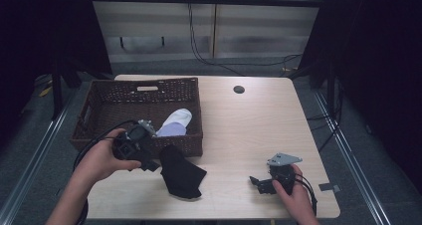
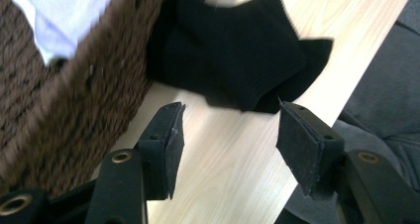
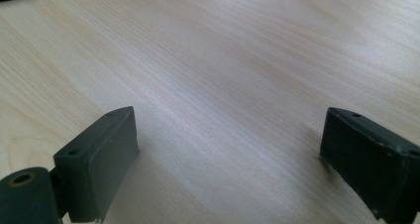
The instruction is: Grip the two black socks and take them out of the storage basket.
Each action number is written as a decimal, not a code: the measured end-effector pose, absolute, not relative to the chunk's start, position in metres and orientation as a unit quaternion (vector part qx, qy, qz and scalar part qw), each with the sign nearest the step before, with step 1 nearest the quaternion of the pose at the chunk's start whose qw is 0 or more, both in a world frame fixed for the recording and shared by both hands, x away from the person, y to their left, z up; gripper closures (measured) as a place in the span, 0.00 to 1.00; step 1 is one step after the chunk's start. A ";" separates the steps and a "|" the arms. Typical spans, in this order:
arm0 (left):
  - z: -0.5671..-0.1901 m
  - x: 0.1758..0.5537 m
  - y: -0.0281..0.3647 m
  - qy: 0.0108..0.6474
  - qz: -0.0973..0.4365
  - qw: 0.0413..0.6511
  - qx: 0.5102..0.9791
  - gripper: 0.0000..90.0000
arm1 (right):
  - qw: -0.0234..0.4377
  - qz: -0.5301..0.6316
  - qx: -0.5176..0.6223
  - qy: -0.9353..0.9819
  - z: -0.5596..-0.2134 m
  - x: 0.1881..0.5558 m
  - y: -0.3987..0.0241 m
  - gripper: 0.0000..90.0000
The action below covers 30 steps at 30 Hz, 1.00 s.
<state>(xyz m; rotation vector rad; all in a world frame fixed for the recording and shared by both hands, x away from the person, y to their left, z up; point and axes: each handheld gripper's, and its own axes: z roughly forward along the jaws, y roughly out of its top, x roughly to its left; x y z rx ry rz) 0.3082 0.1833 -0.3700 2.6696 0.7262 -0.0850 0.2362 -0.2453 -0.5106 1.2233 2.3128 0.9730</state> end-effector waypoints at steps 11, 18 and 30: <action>-0.411 0.299 0.206 0.285 -0.021 0.188 0.940 0.44 | 0.174 0.343 0.432 0.816 -0.511 0.236 -0.245 0.08; -0.435 0.295 0.218 0.292 -0.025 0.185 0.938 0.43 | 0.174 0.343 0.432 0.816 -0.511 0.236 -0.245 0.08; -0.452 0.292 0.234 0.300 -0.001 0.195 0.934 0.37 | 0.174 0.343 0.431 0.816 -0.511 0.236 -0.245 0.08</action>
